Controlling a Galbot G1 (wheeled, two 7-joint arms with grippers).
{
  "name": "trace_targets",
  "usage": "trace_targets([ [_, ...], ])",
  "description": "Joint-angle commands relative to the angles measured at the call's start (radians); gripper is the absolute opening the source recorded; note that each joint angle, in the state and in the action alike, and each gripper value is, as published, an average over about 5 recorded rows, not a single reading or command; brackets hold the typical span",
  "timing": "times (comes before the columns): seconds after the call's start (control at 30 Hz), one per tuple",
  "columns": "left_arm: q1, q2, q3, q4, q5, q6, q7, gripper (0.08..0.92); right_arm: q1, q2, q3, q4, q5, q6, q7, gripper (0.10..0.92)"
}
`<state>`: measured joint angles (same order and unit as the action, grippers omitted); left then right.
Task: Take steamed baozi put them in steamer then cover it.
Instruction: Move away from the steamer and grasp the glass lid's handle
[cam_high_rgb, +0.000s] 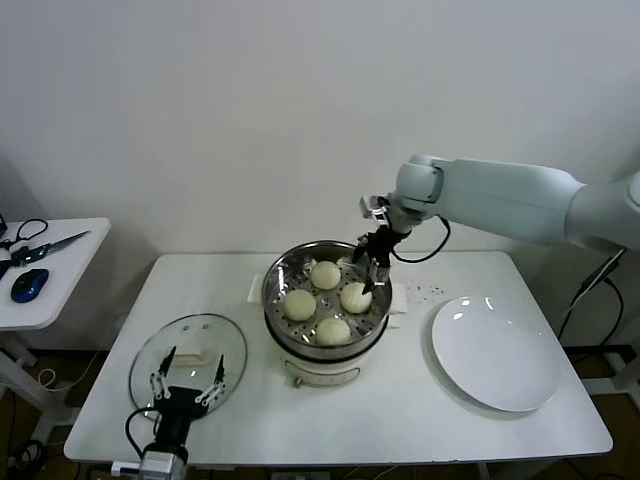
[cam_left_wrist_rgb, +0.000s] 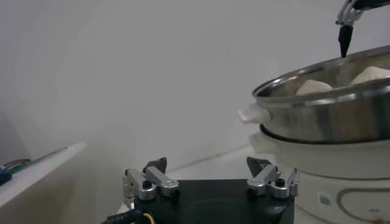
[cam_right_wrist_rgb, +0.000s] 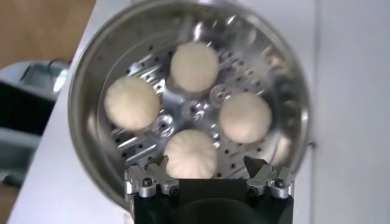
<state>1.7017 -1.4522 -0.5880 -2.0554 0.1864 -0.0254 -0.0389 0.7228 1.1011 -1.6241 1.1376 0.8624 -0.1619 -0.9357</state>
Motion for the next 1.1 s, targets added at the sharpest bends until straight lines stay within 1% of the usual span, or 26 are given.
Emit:
trace_targets([
  [0.03, -0.002, -0.01, -0.009, -0.009, 0.028, 0.006, -0.004, 0.823, -0.076, -0.31, 0.167, 0.16, 0.114, 0.245, 0.337, 0.823],
  [0.13, -0.002, -0.018, -0.018, -0.008, 0.058, 0.006, 0.001, 0.823, -0.197, -0.423, 0.271, 0.215, 0.085, 0.316, 0.459, 0.823],
  [0.2, -0.002, -0.021, -0.022, -0.008, 0.076, 0.007, 0.003, 0.823, -0.328, -0.483, 0.405, 0.237, 0.06, 0.354, 0.535, 0.823],
  [0.3, -0.004, -0.031, -0.028, -0.013, 0.103, 0.01, 0.004, 0.823, -0.562, -0.537, 0.632, 0.265, 0.025, 0.398, 0.623, 0.823],
  [0.43, -0.004, -0.059, -0.034, -0.027, 0.148, 0.017, 0.002, 0.823, -0.85, -0.56, 0.921, 0.292, -0.022, 0.439, 0.719, 0.823],
  [0.67, 0.012, -0.074, -0.041, -0.039, 0.283, 0.029, 0.0, 0.823, -1.325, -0.527, 1.443, 0.35, -0.091, 0.481, 0.796, 0.823],
  [0.8, 0.011, -0.073, -0.043, -0.036, 0.415, 0.028, -0.009, 0.823, -1.531, -0.48, 1.643, 0.4, -0.112, 0.478, 0.82, 0.823],
  [1.1, -0.016, -0.045, -0.046, 0.009, 0.924, 0.031, -0.033, 0.823, -1.865, -0.317, 1.961, 0.454, -0.206, 0.427, 0.86, 0.823],
])
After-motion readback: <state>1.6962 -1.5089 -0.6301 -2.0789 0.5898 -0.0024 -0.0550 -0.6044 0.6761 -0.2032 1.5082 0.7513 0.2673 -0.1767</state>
